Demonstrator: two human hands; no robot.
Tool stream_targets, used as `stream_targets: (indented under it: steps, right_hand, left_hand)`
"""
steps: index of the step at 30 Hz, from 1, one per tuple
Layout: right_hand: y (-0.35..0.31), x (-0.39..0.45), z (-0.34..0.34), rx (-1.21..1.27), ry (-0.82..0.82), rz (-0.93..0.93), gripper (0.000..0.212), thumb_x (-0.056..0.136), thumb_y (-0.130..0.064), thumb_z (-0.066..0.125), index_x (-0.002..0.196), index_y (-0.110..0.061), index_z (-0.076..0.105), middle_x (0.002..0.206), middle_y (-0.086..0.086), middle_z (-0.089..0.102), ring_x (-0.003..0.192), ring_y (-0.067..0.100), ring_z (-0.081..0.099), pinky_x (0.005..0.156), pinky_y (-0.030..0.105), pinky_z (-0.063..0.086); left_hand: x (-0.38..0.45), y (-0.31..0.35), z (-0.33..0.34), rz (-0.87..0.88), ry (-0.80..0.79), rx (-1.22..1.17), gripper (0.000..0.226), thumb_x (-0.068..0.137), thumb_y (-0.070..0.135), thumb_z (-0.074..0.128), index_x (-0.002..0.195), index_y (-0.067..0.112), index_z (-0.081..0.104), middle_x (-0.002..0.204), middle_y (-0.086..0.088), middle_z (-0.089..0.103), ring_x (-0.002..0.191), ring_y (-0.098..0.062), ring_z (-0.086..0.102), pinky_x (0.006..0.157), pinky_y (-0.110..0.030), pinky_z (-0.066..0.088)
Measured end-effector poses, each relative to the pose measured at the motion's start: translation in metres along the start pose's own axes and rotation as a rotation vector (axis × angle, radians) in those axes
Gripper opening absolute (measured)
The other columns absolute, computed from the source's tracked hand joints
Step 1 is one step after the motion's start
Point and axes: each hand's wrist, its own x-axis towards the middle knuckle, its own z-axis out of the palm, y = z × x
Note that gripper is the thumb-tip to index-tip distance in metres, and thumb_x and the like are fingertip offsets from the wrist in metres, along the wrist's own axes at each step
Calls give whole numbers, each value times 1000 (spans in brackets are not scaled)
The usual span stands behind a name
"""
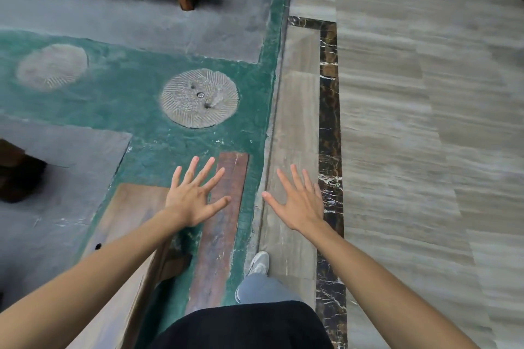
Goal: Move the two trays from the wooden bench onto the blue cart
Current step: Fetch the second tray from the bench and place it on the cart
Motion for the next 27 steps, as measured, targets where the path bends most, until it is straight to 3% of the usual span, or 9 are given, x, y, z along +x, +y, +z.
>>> stream_targets:
  steps: [12,27]
  right_hand:
    - [-62,143,-13,-99,-129,-185,92,82,-92,9,161,-46,7,172,-6,-8,158,22,-8,126,50,7]
    - [-243,360,-63,-309,-213,-467,88,86,-88,10,162,-43,4,172,-7,-10,158,22,-10,126,50,4]
  left_hand:
    - [57,-74,13,-268,-8,-158,92,77,88,-4,158,43,-5,163,8,-24,149,-24,-26,121,-56,-10]
    - [173,-230,-15,-572,-2,-392,95,74,87,-9,158,41,-9,166,9,-22,152,-25,-23,120,-56,-12]
